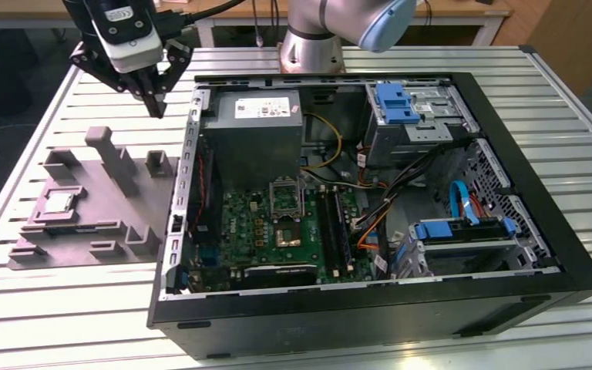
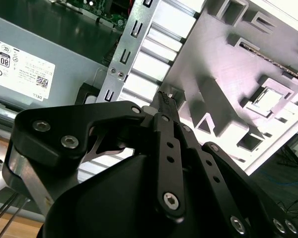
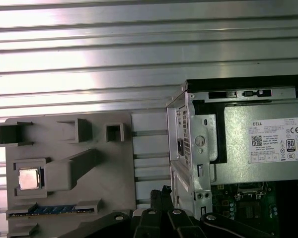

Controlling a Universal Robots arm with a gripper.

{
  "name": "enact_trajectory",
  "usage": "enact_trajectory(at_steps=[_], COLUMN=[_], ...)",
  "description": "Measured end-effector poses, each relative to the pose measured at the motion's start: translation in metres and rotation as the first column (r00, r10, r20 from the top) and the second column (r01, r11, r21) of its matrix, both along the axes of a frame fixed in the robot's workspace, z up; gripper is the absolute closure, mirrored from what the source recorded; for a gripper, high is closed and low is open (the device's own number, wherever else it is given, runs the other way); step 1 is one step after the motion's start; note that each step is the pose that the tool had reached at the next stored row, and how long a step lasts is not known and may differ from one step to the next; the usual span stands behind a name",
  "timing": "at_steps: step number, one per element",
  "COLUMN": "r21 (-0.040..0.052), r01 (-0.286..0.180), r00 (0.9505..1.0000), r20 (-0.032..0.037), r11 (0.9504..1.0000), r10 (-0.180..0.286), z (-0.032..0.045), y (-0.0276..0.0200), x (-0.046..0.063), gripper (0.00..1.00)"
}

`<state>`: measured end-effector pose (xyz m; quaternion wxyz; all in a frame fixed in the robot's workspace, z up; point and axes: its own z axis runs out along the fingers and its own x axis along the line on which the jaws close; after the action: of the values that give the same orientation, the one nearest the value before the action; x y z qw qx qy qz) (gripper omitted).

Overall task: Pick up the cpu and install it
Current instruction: 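Reach for the cpu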

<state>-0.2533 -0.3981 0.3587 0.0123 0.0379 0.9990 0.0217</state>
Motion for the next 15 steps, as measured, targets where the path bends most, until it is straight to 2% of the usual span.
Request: enact_trajectory(at_steps=[15], r21=[0.0001], r01=[0.0], r00=[1.0], r20=[0.0001], r11=[1.0], r10=[0.0], z=[-0.0007], y=[0.0], x=[-0.0028], gripper=[0.89])
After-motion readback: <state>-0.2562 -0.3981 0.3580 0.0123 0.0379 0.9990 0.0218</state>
